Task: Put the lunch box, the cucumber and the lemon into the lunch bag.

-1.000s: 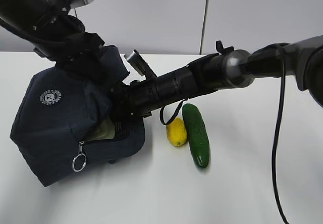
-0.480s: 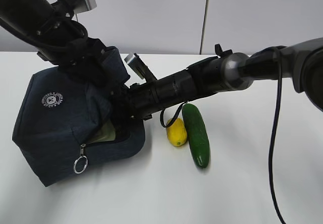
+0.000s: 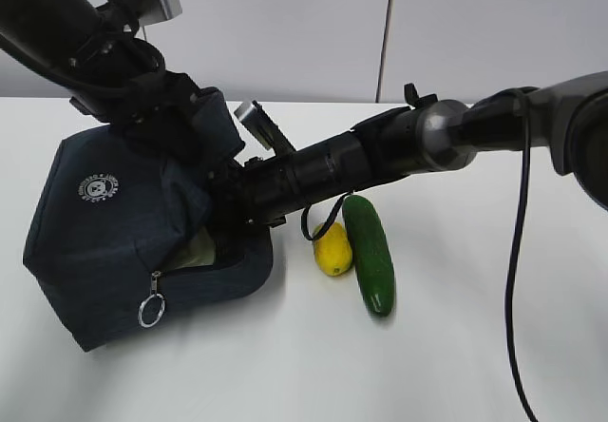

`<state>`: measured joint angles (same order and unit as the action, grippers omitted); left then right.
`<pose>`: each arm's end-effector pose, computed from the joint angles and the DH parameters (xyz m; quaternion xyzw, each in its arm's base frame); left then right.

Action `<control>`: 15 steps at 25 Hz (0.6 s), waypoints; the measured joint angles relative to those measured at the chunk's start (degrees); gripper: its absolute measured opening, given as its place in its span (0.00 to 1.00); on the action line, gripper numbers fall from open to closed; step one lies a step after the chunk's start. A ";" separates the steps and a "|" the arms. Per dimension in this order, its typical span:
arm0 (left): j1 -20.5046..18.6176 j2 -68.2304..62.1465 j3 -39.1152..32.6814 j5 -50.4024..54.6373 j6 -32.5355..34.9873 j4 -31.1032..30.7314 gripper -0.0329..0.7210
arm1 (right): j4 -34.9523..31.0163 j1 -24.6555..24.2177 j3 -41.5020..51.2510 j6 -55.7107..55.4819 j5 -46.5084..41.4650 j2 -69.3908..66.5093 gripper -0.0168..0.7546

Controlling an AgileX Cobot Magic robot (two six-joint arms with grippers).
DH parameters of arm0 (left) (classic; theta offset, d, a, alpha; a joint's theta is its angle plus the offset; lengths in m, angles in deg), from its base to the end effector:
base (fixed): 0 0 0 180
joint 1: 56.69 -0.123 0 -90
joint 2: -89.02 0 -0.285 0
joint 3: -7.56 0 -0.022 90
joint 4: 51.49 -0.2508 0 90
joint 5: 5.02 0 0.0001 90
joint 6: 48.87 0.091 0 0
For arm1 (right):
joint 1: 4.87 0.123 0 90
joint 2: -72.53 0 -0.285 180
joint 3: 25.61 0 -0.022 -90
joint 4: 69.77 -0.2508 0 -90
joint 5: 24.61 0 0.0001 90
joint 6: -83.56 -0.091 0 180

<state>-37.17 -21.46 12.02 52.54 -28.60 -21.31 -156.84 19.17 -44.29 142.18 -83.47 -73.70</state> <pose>0.3409 -0.1618 0.2646 0.2247 0.9349 -0.2365 0.1394 0.4103 0.2682 0.1142 -0.1862 0.8002 0.5551 0.1303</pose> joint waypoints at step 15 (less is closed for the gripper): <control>0.00 -0.12 0.00 0.00 0.02 -0.33 0.07 | 1.11 -6.27 -0.34 -0.80 -7.73 0.25 0.59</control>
<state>-37.17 -21.58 12.02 52.54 -28.58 -21.64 -155.74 12.89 -44.63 141.38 -91.19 -73.45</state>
